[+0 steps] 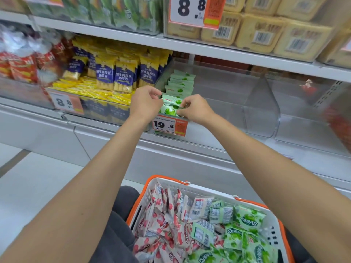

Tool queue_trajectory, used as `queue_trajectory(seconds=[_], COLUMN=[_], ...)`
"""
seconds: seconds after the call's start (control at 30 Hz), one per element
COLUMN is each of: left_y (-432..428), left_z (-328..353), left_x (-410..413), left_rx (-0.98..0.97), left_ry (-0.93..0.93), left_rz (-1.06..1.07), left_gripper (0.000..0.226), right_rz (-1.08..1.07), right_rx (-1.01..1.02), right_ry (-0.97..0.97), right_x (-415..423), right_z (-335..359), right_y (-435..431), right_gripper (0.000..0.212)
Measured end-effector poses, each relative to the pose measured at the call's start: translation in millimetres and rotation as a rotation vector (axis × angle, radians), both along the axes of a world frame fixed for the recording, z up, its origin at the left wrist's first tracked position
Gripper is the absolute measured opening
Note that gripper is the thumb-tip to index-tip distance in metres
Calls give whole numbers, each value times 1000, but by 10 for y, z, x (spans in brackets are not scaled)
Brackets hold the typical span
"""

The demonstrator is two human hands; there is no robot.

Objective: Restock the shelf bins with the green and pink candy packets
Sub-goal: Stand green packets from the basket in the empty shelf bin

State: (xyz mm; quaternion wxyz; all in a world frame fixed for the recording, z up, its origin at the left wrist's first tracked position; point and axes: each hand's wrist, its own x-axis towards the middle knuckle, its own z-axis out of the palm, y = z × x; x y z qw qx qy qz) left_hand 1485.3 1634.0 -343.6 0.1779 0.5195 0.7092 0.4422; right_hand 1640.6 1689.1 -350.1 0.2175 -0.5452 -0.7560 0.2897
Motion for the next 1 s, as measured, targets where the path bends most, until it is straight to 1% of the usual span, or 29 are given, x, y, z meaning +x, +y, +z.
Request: queue_trajectory(seconds=[0.1,0.13,0.2,0.27,0.37,0.47,0.57,0.7,0.77,0.87,0.93,1.0], left_y=[-16,-18,-15,-19,-34,-50,-57,-52,-44,-32,-20,-10], left_z=[-46,-64,-92,-99,-88,-73,-75,-93,-101,-104,-106,-113], left_x=[-15,-13,4,25,49,79,84,69,69,70,50,30], left_rx=[-1,-7,-33,-63,-110,-136,-131,-114,-120,-145,-139,-133], left_ry=[301,371,469,547,638,675,688,737,769,785,738,707], left_rz=[-62,-104,-168,-178,-175,-183,-187,-196,-211,-231,-232,-233], left_gripper=[28,29,30,30,30,35,38,41,46,51,54,54], right_rz=[-39,-64,-67,-29,-15,-57,-101,-138,-150,-130,-105,-67], right_rx=[42,71,77,12,-59,-92,-72,52,76,62,22,-40], right_ry=[90,126,116,51,-7,-95,-128,-15,19,62,92,97], right_x=[26,36,38,23,-27,-110,-147,-96,-84,-80,-62,-25], right_z=[58,64,63,38,51,30,11,-7,-67,-121,-82,-8], right_y=[20,46,98,155,256,362,399,342,272,215,205,160], right_gripper=[33,34,27,19,19,27,23,23,25,25,26,36])
